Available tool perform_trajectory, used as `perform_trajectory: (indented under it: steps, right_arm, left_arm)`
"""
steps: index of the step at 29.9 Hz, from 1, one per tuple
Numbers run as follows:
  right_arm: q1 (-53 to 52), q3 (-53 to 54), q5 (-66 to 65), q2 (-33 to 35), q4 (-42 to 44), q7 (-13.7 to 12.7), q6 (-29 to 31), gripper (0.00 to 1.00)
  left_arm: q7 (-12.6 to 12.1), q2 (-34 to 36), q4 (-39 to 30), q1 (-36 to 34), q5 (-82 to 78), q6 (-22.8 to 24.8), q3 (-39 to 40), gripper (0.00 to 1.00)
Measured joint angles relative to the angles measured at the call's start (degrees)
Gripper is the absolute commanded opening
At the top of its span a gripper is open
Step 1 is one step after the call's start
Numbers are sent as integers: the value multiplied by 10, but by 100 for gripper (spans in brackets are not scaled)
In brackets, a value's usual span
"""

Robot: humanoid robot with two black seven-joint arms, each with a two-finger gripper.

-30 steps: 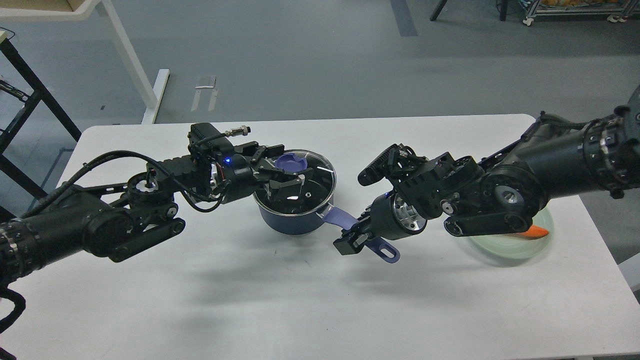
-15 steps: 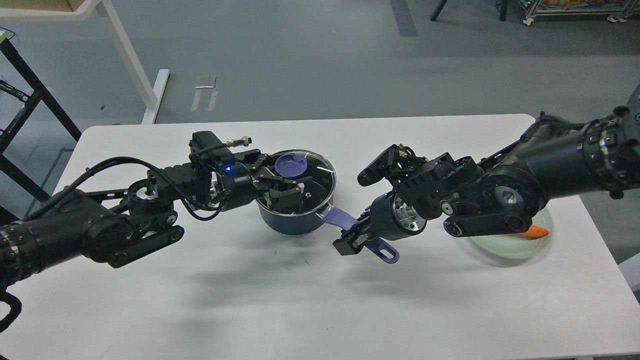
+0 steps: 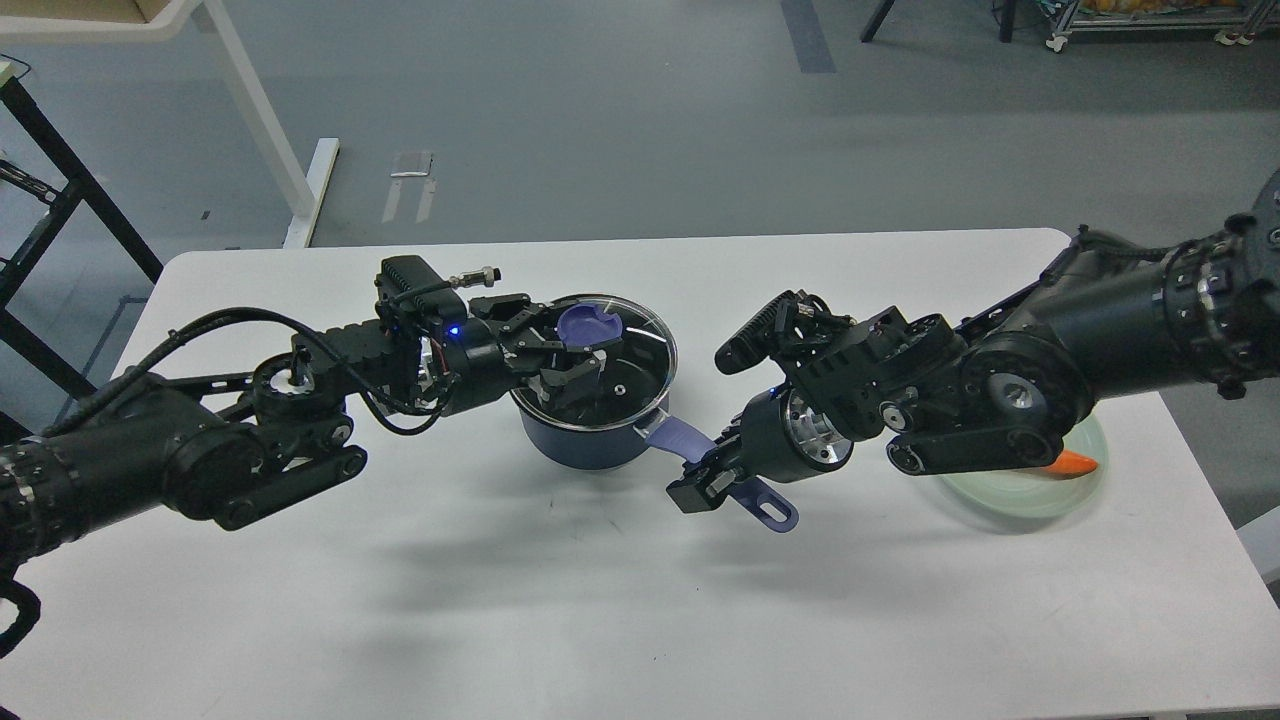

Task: Open pot lid
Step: 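Close the left gripper on the purple lid knob, then lift the glass lid off the pot with the left gripper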

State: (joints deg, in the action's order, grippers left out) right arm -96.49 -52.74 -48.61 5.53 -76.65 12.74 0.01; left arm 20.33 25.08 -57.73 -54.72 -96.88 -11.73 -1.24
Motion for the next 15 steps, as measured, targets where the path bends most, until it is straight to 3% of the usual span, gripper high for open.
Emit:
perform_trajectory:
  steps: [15]
  right_arm:
    - [0, 2, 0, 2, 2, 0, 0, 17]
  left_arm:
    - [3, 23, -7, -20, 30, 3, 7, 48]
